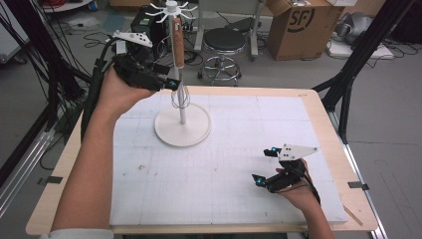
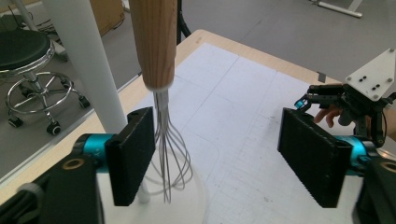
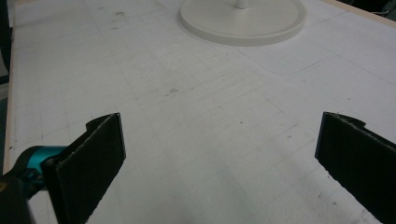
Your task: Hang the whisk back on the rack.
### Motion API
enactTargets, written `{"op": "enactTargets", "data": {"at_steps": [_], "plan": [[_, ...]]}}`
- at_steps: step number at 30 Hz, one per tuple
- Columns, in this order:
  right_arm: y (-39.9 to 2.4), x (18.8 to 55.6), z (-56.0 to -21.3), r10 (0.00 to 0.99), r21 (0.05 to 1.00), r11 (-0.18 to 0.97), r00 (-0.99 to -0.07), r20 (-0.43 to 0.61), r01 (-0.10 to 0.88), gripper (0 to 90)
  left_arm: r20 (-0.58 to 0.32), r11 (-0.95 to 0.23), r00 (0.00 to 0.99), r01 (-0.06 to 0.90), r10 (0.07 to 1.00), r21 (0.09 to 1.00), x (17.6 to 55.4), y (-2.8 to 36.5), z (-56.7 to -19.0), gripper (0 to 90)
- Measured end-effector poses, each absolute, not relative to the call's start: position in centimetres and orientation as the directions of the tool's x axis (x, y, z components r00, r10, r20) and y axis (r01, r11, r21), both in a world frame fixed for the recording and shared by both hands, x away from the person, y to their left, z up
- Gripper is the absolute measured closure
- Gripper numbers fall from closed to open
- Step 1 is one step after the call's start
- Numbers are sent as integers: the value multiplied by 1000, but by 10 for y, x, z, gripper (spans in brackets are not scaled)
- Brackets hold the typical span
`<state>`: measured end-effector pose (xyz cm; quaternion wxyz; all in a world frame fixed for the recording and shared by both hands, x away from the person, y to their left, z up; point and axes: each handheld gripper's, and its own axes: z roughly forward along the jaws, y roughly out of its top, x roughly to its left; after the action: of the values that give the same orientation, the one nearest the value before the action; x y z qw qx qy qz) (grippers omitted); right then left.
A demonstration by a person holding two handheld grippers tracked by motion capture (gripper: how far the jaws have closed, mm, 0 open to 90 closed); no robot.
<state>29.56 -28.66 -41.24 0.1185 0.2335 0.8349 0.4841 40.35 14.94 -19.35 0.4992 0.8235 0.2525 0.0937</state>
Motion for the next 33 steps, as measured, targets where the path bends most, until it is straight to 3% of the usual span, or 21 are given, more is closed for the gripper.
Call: {"op": "enactTargets", "data": {"at_steps": [8,33], "plan": [[-287,295,-412,502,866,420,-865,28,272,7,-84,-375,860,306,504,875,392,153,-207,171],[-286,295,-412,507,863,421,-861,32,280,7,-141,-342,886,312,442,887,350,162,-277,89]]}}
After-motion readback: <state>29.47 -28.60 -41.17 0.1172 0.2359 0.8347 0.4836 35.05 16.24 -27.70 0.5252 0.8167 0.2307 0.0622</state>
